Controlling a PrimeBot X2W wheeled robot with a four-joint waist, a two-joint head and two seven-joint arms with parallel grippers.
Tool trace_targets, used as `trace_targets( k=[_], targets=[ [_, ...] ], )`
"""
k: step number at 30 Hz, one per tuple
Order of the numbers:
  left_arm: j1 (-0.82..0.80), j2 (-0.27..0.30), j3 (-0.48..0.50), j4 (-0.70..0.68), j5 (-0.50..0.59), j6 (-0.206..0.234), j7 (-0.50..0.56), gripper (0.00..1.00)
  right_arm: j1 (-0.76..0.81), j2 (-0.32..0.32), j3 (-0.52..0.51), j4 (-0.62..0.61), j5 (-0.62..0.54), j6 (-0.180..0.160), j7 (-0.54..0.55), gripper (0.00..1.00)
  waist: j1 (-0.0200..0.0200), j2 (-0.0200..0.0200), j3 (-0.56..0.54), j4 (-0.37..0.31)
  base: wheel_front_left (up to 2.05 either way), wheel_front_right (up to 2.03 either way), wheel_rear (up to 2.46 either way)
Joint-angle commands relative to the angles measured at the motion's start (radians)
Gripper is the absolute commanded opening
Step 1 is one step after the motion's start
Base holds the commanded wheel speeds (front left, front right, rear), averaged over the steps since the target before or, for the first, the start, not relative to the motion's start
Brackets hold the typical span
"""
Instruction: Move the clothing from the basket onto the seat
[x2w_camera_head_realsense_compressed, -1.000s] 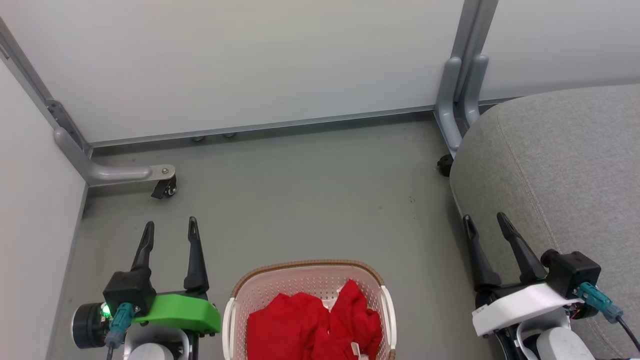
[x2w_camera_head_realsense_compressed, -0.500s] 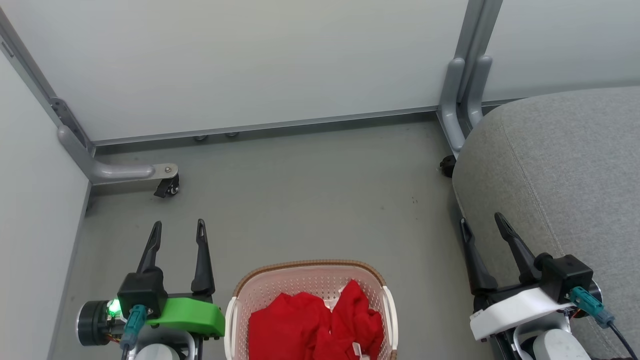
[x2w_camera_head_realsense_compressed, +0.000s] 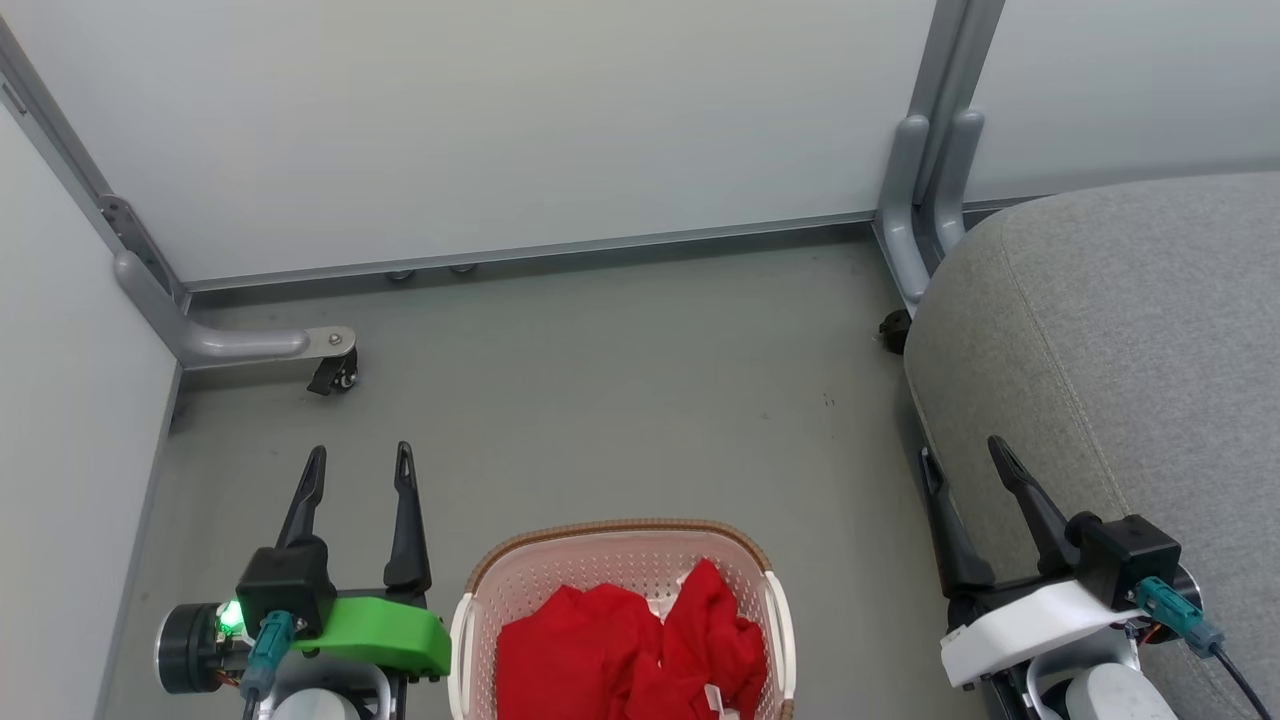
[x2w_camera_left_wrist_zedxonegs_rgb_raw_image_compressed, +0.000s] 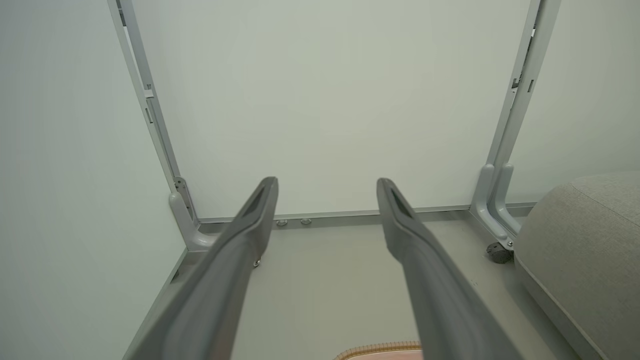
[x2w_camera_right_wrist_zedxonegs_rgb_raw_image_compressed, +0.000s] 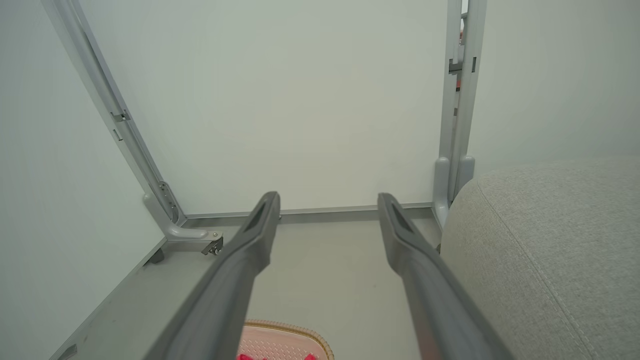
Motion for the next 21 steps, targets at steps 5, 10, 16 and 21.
trace_targets(
  k=[5,10,16,21],
  targets=[
    [-0.016,0.006,0.002,0.003,-0.004,-0.003,-0.001,1.0,-0.005,-0.005,-0.003,0.006,0.004,0.0,-0.005,1.0,0.0,0.0108,0.001,-0.001,0.0,0.0,0.0],
    [-0.016,0.006,0.001,0.003,-0.004,-0.004,-0.001,1.0,-0.008,-0.005,-0.002,0.01,0.003,0.0,-0.005,1.0,0.0,0.0108,0.002,-0.002,0.0,0.0,0.0],
    [-0.017,0.006,0.001,0.007,-0.001,-0.006,-0.001,1.0,-0.014,-0.005,0.005,0.012,0.005,0.0,-0.005,1.0,0.0,0.0108,0.006,-0.014,0.0,0.0,0.0],
    [-0.029,0.006,-0.008,0.014,0.007,-0.013,-0.001,1.0,-0.016,-0.005,0.006,0.006,0.004,0.0,-0.005,1.0,0.0,0.0108,0.02,-0.034,0.0,0.0,0.0]
  ],
)
